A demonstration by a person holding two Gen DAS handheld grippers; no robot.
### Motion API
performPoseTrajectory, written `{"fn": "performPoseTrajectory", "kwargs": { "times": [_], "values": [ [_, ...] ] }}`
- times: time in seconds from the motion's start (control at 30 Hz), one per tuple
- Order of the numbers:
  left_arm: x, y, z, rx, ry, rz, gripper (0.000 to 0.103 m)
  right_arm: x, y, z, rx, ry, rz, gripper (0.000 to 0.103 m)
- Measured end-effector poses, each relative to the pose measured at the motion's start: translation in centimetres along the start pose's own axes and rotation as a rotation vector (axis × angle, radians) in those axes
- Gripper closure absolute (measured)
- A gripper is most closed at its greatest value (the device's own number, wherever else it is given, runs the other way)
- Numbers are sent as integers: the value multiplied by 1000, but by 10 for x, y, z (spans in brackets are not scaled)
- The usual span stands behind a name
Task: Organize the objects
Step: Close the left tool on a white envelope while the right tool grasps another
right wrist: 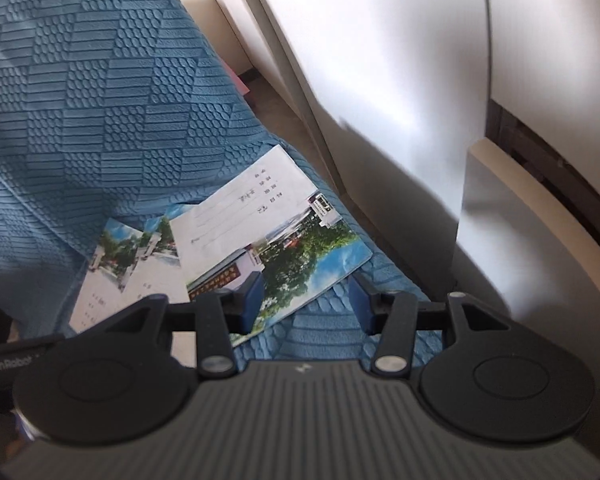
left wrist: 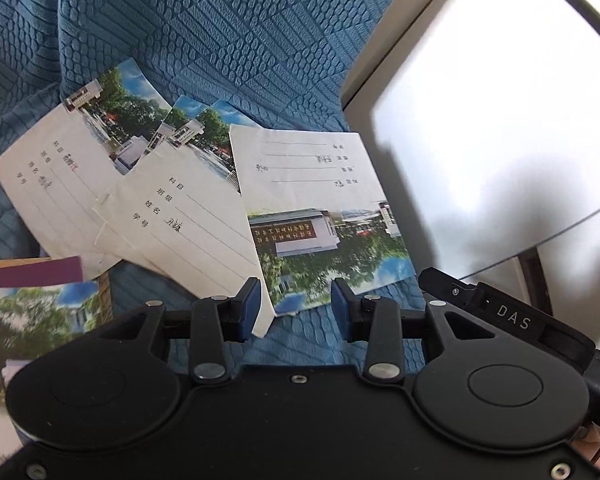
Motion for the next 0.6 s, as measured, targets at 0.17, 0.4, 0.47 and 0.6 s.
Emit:
{"fn": "performPoseTrajectory", "kwargs": {
  "times": [0.17,0.4,0.47,0.6],
  "values": [
    [5,-5,-28,34,8,4,68,-2,-8,-27,9,53,18,53],
    [13,-13,-54,62,12,6,70,-17,-17,-52,26,122,20,53],
    [14,-15,-60,71,16,10,71,-20,-18,-57,31,134,23,53],
    [16,-15,-69,90,24,10,75,-25,-18,-68,37,158,33,54]
  ]
}}
Point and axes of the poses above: each gripper's, at about its wrist camera, not at the fingertips, and z roughly against the way its jaws point, x to its left, y to its underside, the point moved 9 cm from there along -z, roughly the way its jaws point, and after that the axes turned 15 degrees about -z, right-handed, at the moved point
